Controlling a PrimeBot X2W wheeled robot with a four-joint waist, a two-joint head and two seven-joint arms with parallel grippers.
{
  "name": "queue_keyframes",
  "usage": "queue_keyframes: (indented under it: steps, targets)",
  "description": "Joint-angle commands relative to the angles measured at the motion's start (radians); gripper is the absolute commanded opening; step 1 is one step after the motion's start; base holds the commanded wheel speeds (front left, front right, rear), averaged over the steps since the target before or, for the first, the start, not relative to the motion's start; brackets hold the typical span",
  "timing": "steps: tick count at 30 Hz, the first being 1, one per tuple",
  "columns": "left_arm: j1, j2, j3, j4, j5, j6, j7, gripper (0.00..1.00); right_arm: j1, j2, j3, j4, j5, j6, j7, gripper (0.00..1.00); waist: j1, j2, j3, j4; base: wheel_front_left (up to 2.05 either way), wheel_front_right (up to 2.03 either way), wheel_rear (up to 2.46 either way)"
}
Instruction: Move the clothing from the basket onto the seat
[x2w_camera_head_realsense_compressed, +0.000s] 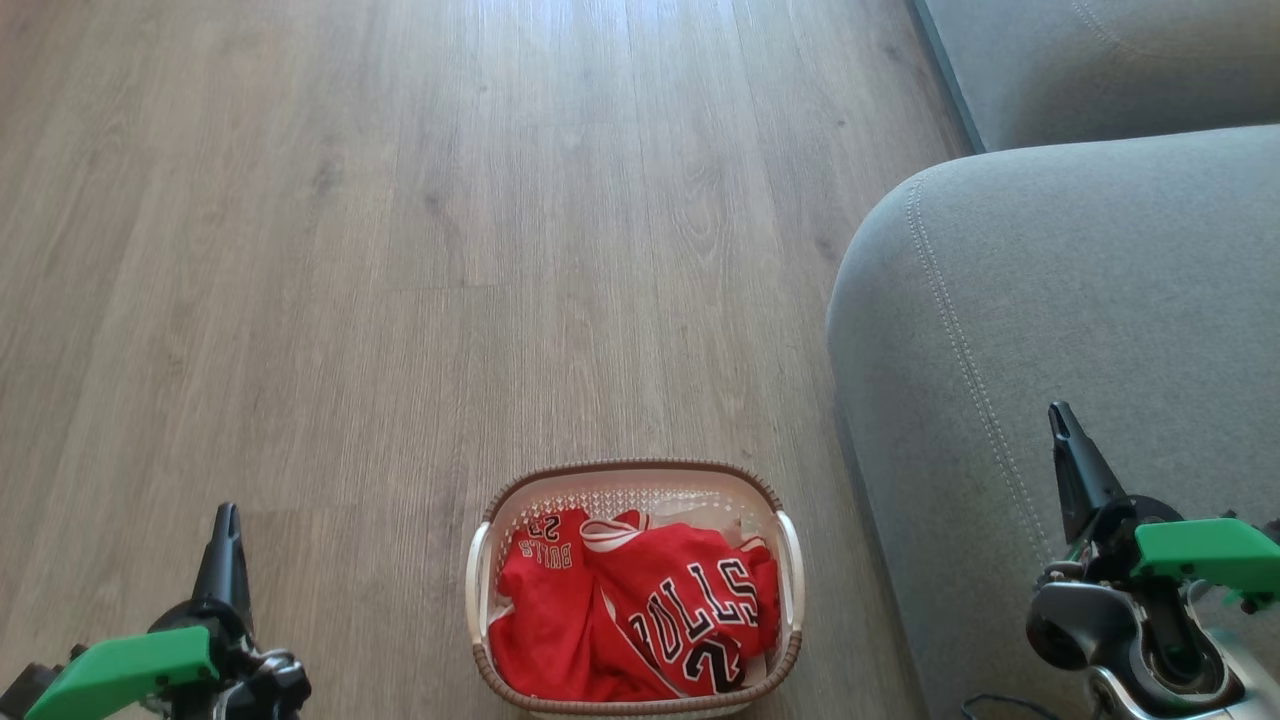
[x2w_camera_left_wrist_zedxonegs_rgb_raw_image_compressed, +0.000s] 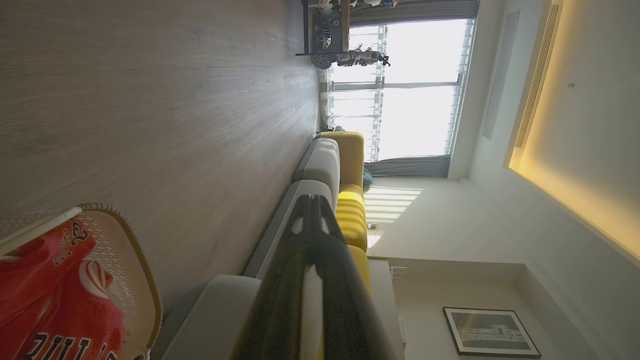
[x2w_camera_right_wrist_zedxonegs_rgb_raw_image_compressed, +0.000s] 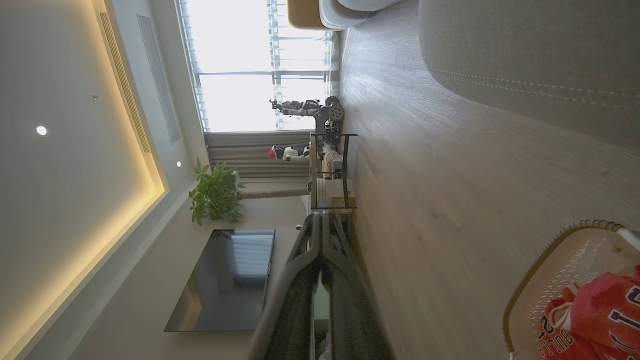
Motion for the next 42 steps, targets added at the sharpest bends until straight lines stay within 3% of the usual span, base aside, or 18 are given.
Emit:
queue_keyframes:
  steps: [1, 42]
  targets:
    - [-0.045, 0.009, 0.034, -0.034, -0.001, -0.008, 0.007, 0.0, -0.042, -0.028, 0.012, -0.037, 0.002, 0.0, -0.008, 0.0, 0.0, 0.0, 0.0, 0.0, 0.0, 0.0, 0.0]
    - [-0.045, 0.009, 0.034, -0.034, -0.001, -0.008, 0.007, 0.0, -0.042, -0.028, 0.012, -0.037, 0.002, 0.0, -0.008, 0.0, 0.0, 0.0, 0.0, 0.0, 0.0, 0.0, 0.0]
